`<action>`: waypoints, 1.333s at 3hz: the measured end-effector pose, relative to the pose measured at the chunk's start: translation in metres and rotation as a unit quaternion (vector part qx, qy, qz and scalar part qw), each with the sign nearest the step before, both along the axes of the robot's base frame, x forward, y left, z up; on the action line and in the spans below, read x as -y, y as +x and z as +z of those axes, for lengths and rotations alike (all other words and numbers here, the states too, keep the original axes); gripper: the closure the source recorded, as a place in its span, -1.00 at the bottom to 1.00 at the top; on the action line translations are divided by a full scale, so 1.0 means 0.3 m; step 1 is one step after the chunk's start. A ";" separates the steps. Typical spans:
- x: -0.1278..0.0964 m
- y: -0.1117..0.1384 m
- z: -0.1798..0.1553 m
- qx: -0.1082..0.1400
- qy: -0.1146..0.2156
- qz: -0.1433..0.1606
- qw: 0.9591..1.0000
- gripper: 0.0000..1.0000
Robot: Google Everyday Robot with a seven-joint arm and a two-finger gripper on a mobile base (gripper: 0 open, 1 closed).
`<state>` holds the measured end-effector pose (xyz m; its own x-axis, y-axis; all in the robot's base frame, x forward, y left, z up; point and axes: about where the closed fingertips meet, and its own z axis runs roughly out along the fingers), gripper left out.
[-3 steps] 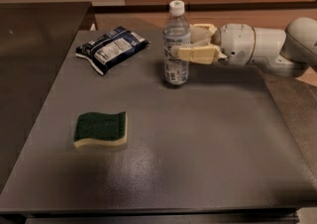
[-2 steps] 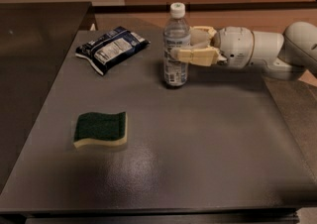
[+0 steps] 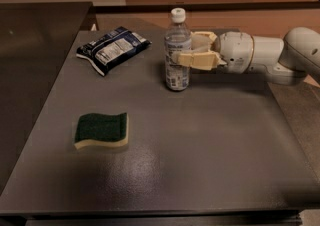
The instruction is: Place blue plastic bottle upright
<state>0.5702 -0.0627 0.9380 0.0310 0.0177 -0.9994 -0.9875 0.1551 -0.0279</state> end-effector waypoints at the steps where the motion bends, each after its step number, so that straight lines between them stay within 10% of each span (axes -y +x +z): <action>1: 0.009 0.008 -0.022 -0.007 0.000 -0.005 1.000 -0.27; 3: -0.010 0.004 -0.016 -0.006 0.000 0.000 1.000 -1.00; 4: -0.010 0.004 -0.016 -0.006 0.000 0.000 1.000 -1.00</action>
Offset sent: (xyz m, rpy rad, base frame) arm 0.0021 -0.0025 -0.0060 -0.0007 0.0136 -0.0094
